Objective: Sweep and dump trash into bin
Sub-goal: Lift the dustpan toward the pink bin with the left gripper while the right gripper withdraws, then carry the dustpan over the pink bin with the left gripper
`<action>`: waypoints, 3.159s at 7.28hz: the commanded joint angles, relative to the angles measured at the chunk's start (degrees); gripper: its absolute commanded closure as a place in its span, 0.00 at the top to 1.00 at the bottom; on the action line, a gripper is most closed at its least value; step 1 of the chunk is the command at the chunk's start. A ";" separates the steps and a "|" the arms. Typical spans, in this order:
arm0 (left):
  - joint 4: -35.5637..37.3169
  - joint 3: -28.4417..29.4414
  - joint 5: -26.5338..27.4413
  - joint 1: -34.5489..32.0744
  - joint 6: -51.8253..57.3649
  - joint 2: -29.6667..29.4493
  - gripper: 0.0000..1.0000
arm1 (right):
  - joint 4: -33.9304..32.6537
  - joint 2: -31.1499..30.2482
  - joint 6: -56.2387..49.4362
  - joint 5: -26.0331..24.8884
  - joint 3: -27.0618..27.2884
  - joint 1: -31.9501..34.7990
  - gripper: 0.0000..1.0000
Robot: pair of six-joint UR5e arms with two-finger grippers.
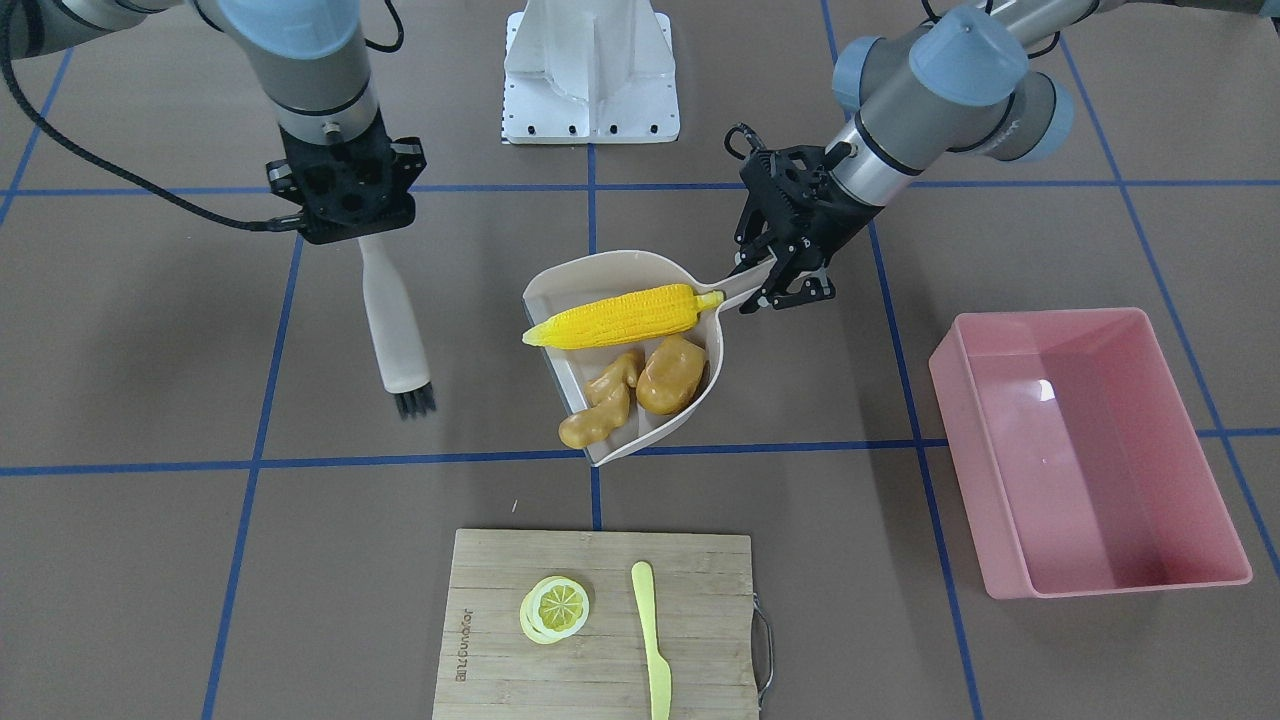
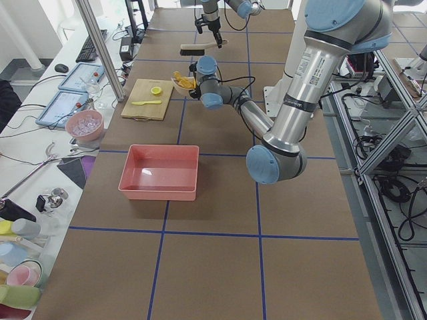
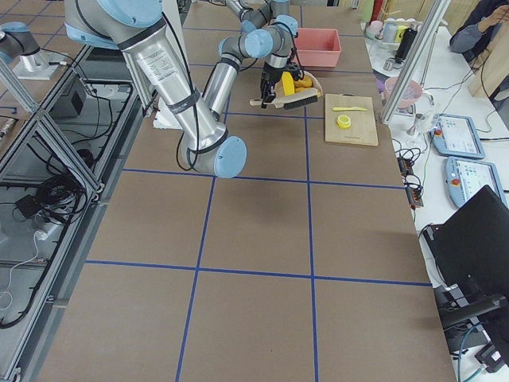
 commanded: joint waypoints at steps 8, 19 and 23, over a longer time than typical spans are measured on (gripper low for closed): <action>-6.81 -3.21 -14.32 -27.57 -5.72 11.40 0.00 | 20.73 -32.33 -10.60 11.10 -10.65 21.82 0.00; 16.71 -24.75 -9.23 -36.64 -5.72 40.42 0.00 | 38.12 -45.09 -4.35 13.91 -9.10 16.29 0.00; 38.39 -26.42 -16.50 -36.73 -5.98 34.57 0.00 | 37.85 -37.89 -4.26 15.84 -12.77 14.97 0.00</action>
